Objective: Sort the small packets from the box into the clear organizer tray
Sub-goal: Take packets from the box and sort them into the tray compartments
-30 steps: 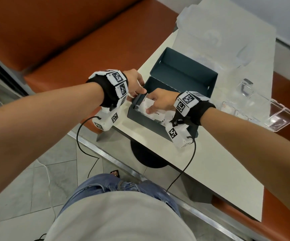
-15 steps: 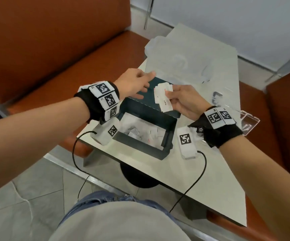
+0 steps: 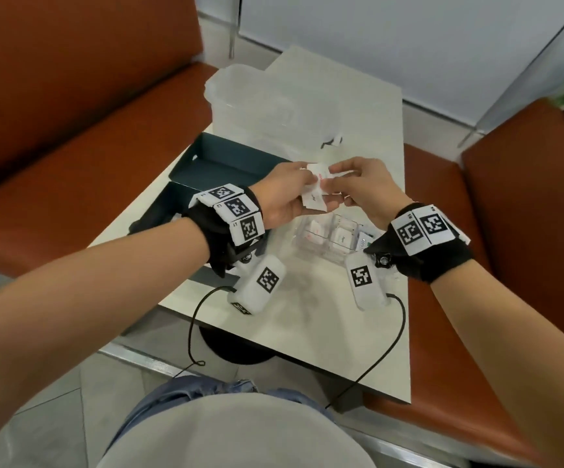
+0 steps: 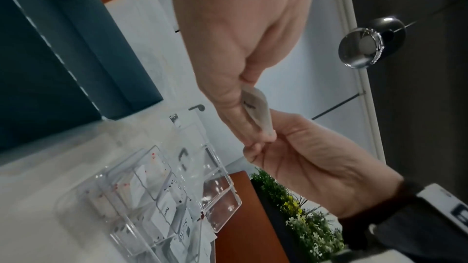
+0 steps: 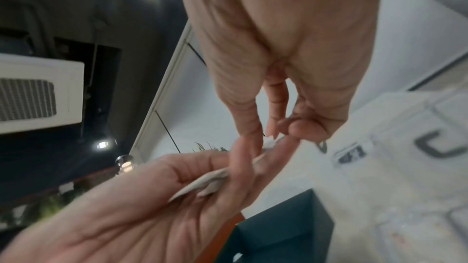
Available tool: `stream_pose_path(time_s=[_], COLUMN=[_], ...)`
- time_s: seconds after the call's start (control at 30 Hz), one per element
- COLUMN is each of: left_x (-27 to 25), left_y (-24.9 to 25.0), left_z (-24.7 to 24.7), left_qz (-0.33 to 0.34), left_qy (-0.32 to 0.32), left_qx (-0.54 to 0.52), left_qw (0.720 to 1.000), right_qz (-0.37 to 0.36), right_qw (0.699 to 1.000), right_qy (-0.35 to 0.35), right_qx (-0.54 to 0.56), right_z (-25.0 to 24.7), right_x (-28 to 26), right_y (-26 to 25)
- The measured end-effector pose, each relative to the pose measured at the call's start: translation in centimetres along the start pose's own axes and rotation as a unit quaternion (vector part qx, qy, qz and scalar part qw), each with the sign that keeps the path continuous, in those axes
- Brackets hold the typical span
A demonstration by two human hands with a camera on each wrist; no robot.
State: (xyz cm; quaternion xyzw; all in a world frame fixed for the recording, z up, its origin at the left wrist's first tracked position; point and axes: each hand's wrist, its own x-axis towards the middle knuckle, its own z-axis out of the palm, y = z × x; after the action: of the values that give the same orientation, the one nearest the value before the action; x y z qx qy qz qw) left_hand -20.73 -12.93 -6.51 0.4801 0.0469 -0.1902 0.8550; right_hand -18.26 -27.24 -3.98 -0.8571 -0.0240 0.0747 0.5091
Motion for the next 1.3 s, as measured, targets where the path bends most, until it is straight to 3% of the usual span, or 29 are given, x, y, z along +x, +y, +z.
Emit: stream_pose_path(time_s=[0.37, 0.5, 0.7, 0.83, 1.1, 1.3], left_x=[2.8, 2.9, 2.5, 1.9, 1.6, 1.9], left_y=[-3.7, -4.1, -2.8, -2.3, -1.4, -1.2], left_z=[3.2, 2.7, 0.5, -1.3, -2.8, -3.0], left_qz=[0.083, 0.064, 0.076, 0.075, 0.065, 0.062], left_qy=[0.072, 0.085, 0.164, 0.188, 0.18, 0.168], left_qx=[0.203, 0.184, 0.164, 0.182, 0.197, 0.199], left_qw=[0.973, 0.977, 0.97, 0.962, 0.961, 0.964], right_qz=[-0.028, -0.02, 0.033, 0.046, 0.027, 0.046], right_qw=[0.999, 0.999, 0.998, 0.998, 0.98, 0.952], right_qy=[0.01, 0.013, 0.045, 0.019, 0.037, 0.023], right_qx=[-0.036, -0.022, 0.027, -0.043, -0.192, -0.301], right_z=[-6.1, -6.1, -4.7, -2.2, 1.0, 2.5], right_x=[0.3, 1.2, 3.8, 4.4, 5.4, 5.4], right_y=[4.1, 4.9, 6.1, 7.2, 8.5, 8.7])
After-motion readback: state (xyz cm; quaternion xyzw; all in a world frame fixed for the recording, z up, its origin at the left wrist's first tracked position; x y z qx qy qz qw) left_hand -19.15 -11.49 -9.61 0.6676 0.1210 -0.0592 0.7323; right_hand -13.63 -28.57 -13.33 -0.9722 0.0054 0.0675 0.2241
